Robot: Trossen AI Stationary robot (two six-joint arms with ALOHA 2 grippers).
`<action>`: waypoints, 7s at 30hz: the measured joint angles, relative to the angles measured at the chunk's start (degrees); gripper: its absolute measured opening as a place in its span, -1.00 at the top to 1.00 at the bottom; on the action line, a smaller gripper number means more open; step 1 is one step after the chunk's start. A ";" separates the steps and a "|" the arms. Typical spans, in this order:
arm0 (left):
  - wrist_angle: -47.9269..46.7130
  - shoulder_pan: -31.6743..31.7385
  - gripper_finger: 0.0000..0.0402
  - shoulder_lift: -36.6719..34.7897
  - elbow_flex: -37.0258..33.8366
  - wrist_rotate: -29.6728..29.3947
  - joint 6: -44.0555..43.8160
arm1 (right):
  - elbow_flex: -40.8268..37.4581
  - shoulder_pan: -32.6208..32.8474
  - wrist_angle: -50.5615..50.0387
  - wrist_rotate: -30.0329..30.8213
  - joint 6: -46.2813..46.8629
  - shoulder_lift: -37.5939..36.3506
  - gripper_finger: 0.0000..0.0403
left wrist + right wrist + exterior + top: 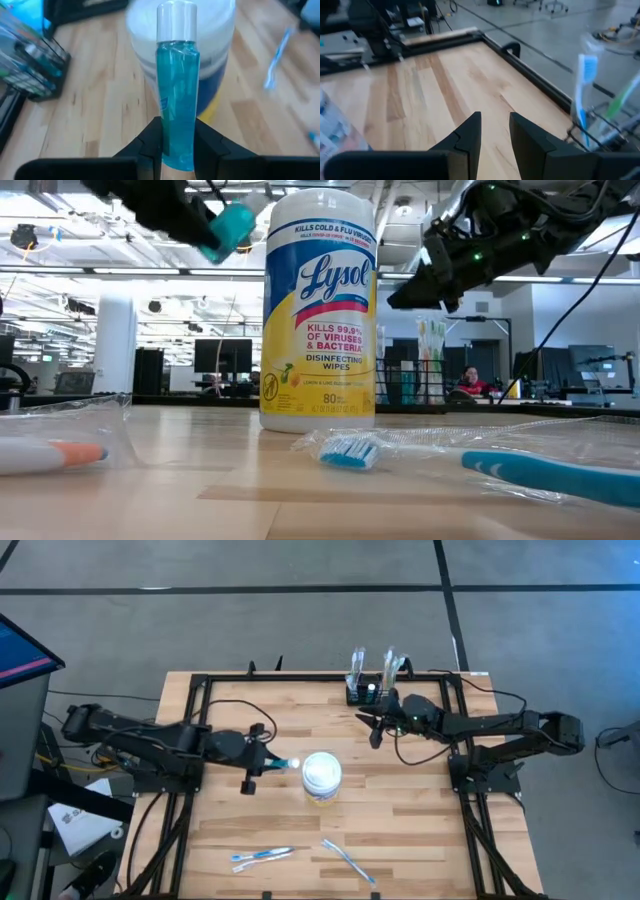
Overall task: Pick & Place toothbrushing station
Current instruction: Put the blue mouthwash into the black mesh organizer
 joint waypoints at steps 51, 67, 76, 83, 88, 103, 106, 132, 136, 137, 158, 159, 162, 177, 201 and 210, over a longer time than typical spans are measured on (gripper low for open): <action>58.97 1.46 0.69 21.50 0.02 0.02 -2.89 | 2.34 22.05 26.80 -3.06 -13.34 -0.02 0.54; 65.13 1.46 0.69 26.42 1.09 0.59 -4.77 | 2.79 22.50 27.43 -4.96 -13.55 -0.02 0.25; 65.16 1.83 0.69 31.59 5.24 1.91 -4.61 | 3.43 23.92 27.29 -4.76 -13.57 -0.02 0.02; 64.84 1.88 0.69 33.04 6.87 1.97 -4.54 | 3.43 24.25 27.55 -4.55 -13.59 -0.02 0.05; 65.11 2.23 0.69 34.39 8.01 1.95 -4.27 | 3.43 24.25 27.59 -4.50 -13.58 -0.02 0.10; 64.79 2.64 0.69 36.89 9.49 1.99 -4.20 | 3.43 24.25 27.29 -4.48 -13.59 -0.02 0.20; 64.79 2.64 0.69 36.89 9.49 2.03 -4.11 | 3.43 24.25 27.37 -4.36 -13.59 -0.02 0.36; 64.71 2.64 0.42 36.85 9.42 1.92 -4.29 | 3.43 24.25 26.55 -4.50 -14.23 -0.04 0.60; 64.72 2.64 0.36 36.51 9.42 1.94 -4.48 | 3.43 24.25 26.42 -4.46 -14.58 -0.07 0.60; 64.80 2.64 0.36 36.06 9.42 1.95 -4.50 | 3.43 24.25 26.22 -4.46 -14.59 -0.09 0.60; 60.95 2.75 0.37 32.02 9.44 0.25 -4.16 | 3.41 18.36 26.29 -5.25 -14.81 -0.22 0.60; 60.94 2.78 0.36 32.02 9.44 -0.11 -4.15 | 3.41 17.93 25.98 -5.25 -14.81 -0.51 0.60; 60.83 2.79 0.35 32.00 9.46 -1.40 -4.13 | 3.39 16.77 25.38 -5.22 -14.81 -1.05 0.60; 60.20 2.31 0.34 32.13 9.40 1.18 -4.16 | 3.41 9.60 11.05 2.98 -15.66 -10.94 0.60; 60.39 2.38 0.37 32.13 9.40 1.60 -4.18 | -3.83 -10.32 15.06 1.54 -9.22 -8.82 0.60; 60.37 2.40 0.37 32.13 9.40 1.60 -4.18 | -3.78 -14.78 21.74 1.09 -8.22 -0.25 0.60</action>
